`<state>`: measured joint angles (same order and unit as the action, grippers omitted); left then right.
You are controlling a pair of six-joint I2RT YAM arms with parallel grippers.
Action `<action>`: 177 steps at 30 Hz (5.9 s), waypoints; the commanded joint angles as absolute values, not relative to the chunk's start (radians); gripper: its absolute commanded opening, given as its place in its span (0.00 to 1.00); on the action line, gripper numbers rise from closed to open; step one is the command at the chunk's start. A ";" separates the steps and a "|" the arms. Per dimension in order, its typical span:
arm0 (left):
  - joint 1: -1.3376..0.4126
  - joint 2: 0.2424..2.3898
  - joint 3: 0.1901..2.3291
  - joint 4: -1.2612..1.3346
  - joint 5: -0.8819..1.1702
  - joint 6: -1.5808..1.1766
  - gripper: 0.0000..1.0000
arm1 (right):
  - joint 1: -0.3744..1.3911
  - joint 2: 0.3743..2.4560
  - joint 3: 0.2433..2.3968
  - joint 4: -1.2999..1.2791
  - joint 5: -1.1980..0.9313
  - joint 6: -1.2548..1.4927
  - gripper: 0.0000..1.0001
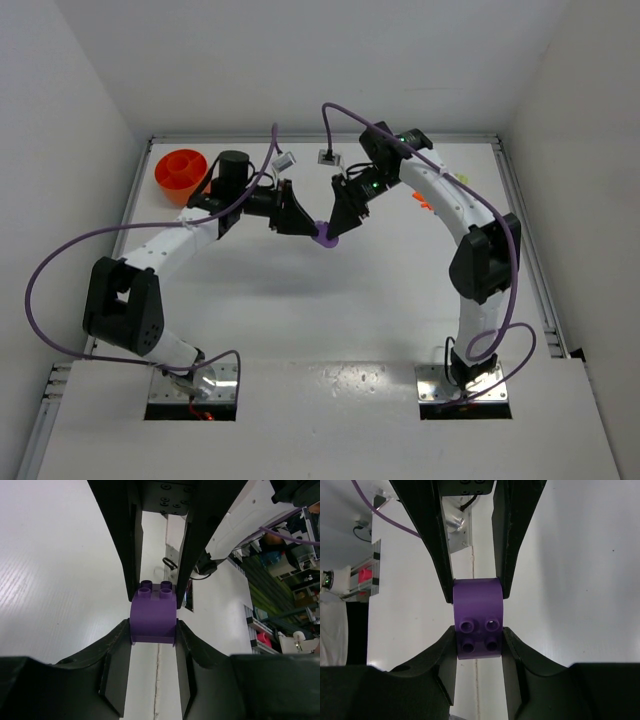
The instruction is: Sort the legos into containers by color
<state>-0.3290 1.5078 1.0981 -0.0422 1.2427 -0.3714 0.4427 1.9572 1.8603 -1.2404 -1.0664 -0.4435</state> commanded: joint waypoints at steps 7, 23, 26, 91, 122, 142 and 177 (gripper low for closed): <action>-0.345 1.491 1.080 0.006 1.328 -0.367 0.17 | 0.454 1.910 1.861 -1.193 -1.072 -0.402 0.23; -0.129 1.393 1.064 -0.238 1.071 -0.172 0.04 | 0.385 1.717 1.683 -1.017 -0.780 -0.255 0.62; -0.091 1.416 1.117 -0.313 1.062 -0.121 0.04 | 0.364 1.689 1.655 -0.991 -0.749 -0.242 0.62; 0.247 1.899 1.881 -0.750 0.092 0.083 0.00 | 0.336 1.738 1.638 -0.950 -0.676 -0.202 0.62; 0.256 2.034 1.959 -0.759 0.101 0.074 0.00 | 0.336 1.747 1.629 -0.950 -0.667 -0.202 0.62; 0.256 2.025 1.959 -0.750 0.132 0.064 0.53 | 0.336 1.747 1.629 -0.950 -0.667 -0.202 0.62; 0.276 1.842 1.713 -0.608 0.115 -0.034 0.59 | 0.336 1.680 1.565 -0.914 -0.634 -0.193 0.62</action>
